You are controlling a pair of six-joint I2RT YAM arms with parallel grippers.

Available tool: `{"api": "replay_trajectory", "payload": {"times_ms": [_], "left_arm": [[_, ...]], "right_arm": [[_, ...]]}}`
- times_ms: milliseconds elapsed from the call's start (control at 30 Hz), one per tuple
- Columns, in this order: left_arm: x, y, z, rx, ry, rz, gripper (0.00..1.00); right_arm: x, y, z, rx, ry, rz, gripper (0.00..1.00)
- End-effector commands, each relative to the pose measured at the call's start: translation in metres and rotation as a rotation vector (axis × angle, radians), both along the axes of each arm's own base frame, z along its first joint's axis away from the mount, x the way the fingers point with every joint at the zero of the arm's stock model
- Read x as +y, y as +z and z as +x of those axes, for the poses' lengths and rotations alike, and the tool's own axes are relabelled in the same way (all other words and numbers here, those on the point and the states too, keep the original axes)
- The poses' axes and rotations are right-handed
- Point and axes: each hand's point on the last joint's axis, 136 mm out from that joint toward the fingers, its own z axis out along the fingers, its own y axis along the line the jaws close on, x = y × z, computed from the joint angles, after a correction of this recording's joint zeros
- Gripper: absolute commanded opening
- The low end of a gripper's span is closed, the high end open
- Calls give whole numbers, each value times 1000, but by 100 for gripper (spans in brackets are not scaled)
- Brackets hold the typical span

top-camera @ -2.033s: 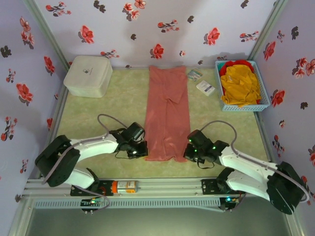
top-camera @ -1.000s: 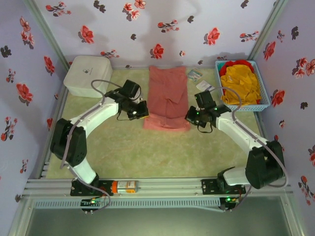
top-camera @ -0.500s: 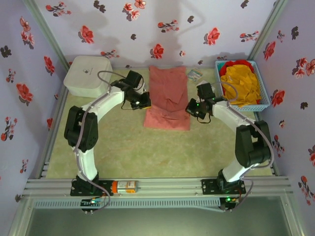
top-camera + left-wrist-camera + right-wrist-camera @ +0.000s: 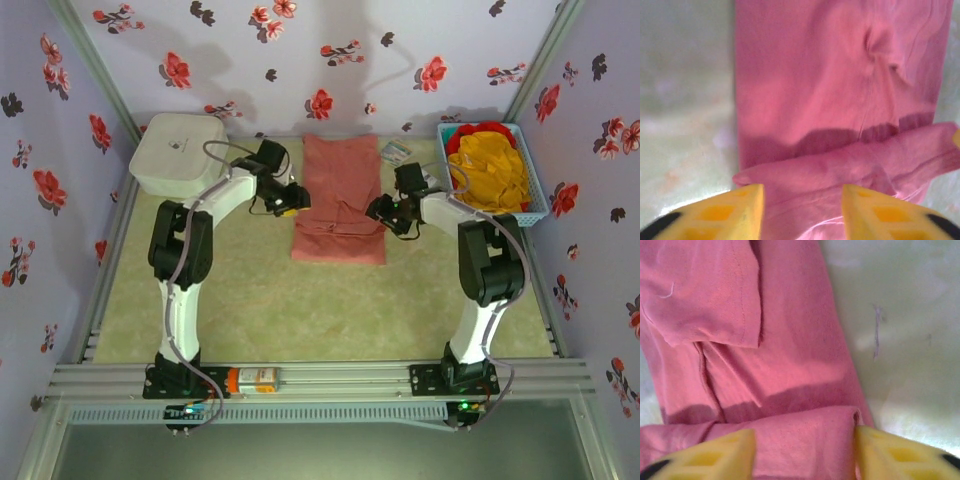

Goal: Fold and stack the t-shirts

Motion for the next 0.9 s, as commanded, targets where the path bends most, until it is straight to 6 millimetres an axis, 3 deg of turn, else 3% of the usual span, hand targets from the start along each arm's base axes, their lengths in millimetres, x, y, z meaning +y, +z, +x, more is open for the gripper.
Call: {"api": "replay_trajectory", "payload": {"times_ms": [0,200,367,467,600,867], "left_arm": [[4,10,13,-27,-27,-4,54],[20,27,-7,-41,-9,0,59],[31,21,-40,-35,62,-37,59],[33,13,-51,-36,74,-51,59],[27,-2,-54,-6,69,-76,60],[15,-17,-35,-1,77,-97,60]], "right_arm": [[-3,21,18,-71,-4,6,68],[-5,34,-5,-69,-2,23,78],[2,37,-34,-55,-6,65,83],[4,36,-45,-56,-7,56,84],[3,25,-46,-42,-26,58,84],[11,8,-32,-19,-36,84,85]]}}
